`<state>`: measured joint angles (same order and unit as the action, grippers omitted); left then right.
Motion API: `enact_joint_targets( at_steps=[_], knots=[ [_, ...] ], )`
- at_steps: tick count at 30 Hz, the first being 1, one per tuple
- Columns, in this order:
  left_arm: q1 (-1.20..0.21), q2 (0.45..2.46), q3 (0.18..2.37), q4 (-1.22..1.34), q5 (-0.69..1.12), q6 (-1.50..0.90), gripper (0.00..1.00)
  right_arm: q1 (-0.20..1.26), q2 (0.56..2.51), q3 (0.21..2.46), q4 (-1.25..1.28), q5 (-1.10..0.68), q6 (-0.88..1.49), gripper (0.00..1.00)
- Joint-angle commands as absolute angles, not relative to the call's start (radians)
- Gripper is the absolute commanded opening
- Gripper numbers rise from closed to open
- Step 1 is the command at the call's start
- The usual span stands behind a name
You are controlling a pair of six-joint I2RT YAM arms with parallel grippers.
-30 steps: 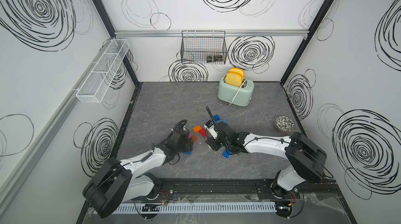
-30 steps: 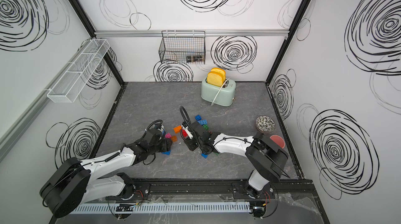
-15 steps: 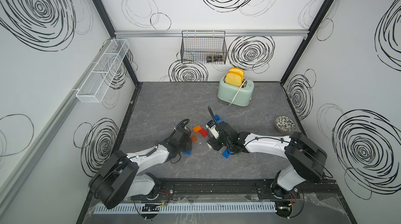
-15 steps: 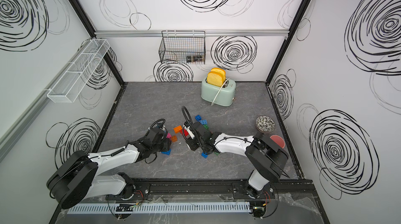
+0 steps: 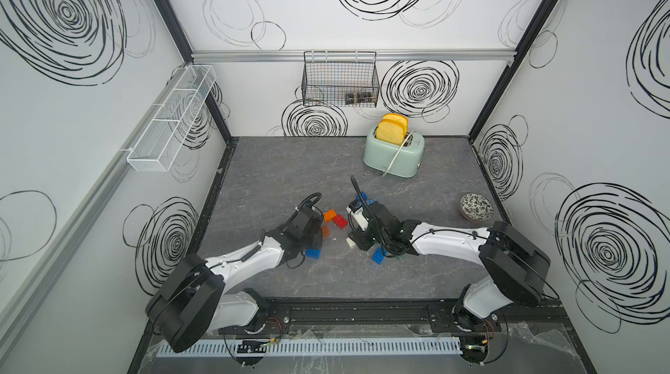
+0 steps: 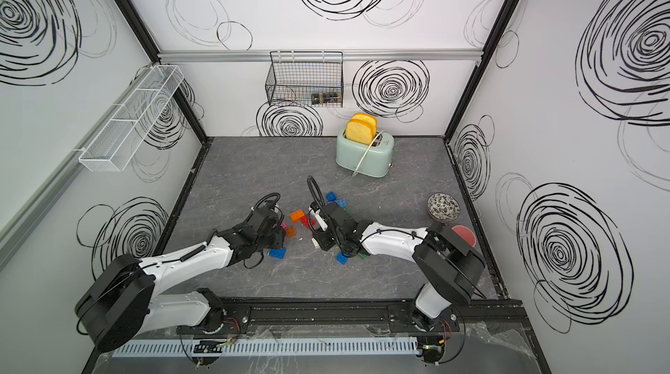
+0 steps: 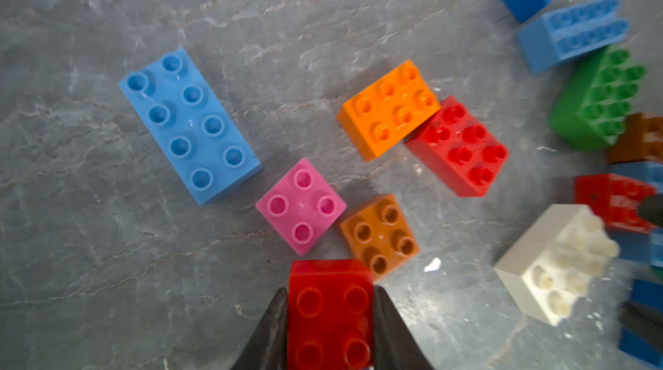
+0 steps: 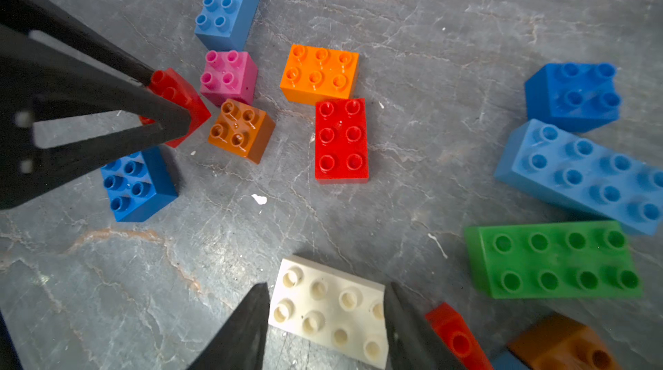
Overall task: Assemble a heart with lego
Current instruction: Pick up the lego brick from the center of the board.
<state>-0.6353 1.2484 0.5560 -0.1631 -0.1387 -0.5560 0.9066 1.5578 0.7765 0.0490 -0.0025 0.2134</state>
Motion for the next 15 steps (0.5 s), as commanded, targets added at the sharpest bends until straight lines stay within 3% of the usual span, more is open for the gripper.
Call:
enact_joint_targets(
  at_steps=[1, 15],
  knots=[
    [-0.704, 1.203, 0.608, -0.230, -0.163, -0.617, 0.26, 0.880, 1.510, 0.764, 0.028, -0.020, 0.233, 0.55],
    [-1.001, 1.340, 0.556, -0.124, -0.262, -0.918, 0.24, 0.838, 1.376, 0.682, 0.009, -0.025, 0.255, 0.55]
  ],
)
